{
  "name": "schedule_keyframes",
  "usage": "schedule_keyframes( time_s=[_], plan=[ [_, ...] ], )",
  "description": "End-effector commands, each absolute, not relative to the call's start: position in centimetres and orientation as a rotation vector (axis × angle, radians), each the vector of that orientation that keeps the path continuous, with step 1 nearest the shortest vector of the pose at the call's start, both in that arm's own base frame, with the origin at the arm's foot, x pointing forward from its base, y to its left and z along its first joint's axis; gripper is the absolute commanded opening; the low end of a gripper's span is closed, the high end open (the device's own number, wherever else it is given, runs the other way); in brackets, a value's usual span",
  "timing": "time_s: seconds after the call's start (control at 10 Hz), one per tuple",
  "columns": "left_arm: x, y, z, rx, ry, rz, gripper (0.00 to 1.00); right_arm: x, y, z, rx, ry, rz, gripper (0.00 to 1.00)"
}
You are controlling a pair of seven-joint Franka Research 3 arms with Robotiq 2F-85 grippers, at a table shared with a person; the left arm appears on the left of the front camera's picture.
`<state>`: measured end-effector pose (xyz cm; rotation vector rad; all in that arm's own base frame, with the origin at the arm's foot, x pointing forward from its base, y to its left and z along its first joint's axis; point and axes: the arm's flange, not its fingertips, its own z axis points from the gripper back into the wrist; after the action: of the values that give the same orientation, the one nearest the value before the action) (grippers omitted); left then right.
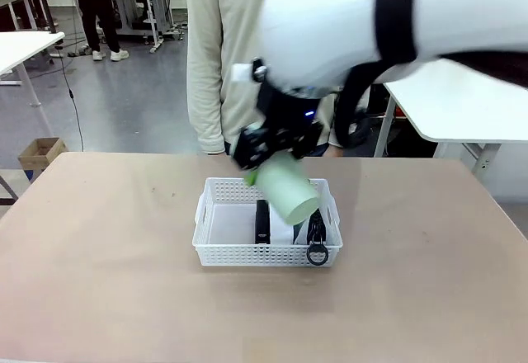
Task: Efficiently arrange items inside the basket to fit them all.
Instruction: Pick up the Reusable plastic cup and place it inside the Organizing basket.
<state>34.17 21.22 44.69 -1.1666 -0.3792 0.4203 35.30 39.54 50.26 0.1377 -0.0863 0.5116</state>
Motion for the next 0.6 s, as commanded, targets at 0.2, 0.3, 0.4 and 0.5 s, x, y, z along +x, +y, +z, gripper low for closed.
schedule_keyframes(
  time_s=[0.2,0.3,0.4,0.5],
  plan=[
    [33.9,21.1,44.9,-1.165,-0.371,0.419,1.00,35.3,39.5,50.3,0.138,-0.086,0.512,0.87],
    [33.9,21.1,44.9,-1.165,-0.371,0.419,1.00,35.3,39.5,50.3,0.138,-0.086,0.512,0.87],
    [33.9,21.1,44.9,-1.165,-0.371,0.419,1.00,35.0,41.8,49.5,0.095,-0.053,0.503,0.87],
    [33.9,21.1,44.9,-1.165,-0.371,0.419,1.00,34.9,42.0,49.5,0.074,-0.099,0.397,0.87]
  ],
)
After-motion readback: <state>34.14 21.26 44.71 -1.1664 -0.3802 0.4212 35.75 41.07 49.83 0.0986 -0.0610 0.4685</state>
